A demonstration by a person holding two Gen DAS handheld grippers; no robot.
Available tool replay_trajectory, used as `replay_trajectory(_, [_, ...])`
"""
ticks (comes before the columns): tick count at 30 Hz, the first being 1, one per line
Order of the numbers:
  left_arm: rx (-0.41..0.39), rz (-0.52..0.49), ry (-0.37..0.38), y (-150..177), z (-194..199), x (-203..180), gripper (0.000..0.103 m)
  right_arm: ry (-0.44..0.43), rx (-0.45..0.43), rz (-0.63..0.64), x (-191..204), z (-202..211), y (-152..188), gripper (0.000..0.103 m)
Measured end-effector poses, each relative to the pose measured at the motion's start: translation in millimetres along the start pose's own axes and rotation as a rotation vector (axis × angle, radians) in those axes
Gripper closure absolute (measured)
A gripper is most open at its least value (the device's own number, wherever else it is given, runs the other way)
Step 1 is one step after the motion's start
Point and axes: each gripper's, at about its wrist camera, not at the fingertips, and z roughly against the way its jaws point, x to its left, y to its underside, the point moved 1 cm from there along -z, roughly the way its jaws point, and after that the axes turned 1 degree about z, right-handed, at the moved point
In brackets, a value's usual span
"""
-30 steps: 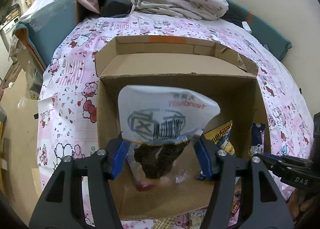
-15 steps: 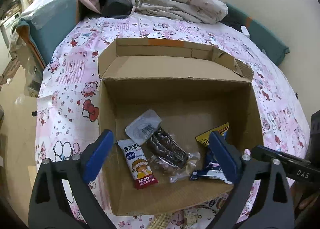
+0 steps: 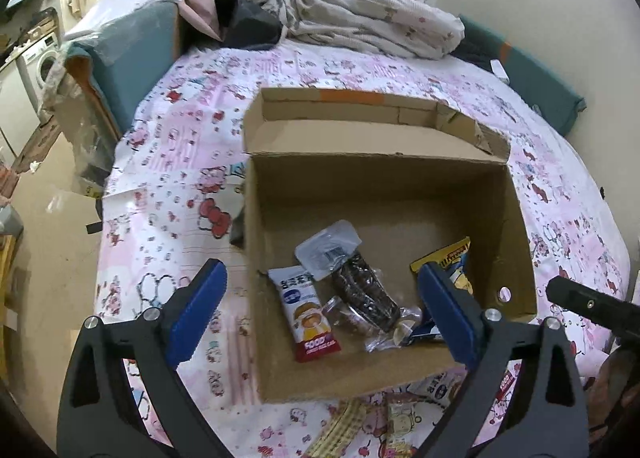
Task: Organize snacks
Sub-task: 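Lower the jerky packet into the box with the left tool while the right tool carries a blue-white bar in, then grasp the beige wafer bar with the left tool while the right tool grasps a brown chocolate bar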
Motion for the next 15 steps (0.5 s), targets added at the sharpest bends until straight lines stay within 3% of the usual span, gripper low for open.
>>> replay_trajectory(4, [-0.022, 0.017, 0.022, 1, 19, 8, 0.008, -0.001, -0.011, 0.005, 3, 7, 7, 0.019])
replay_trajectory(7, [-0.051, 0.012, -0.002, 4, 33, 11, 0.008, 0.012, -0.005, 0.018, 8, 12, 19, 0.018])
replay_trajectory(12, [-0.012, 0.037, 0.001, 21, 44, 21, 0.002, 0.045, 0.015, 0.044, 18, 20, 40, 0.017])
replay_trajectory(15, [0.021, 0.019, 0.011, 31, 46, 19, 0.002, 0.072, 0.062, 0.061, 23, 17, 59, 0.011])
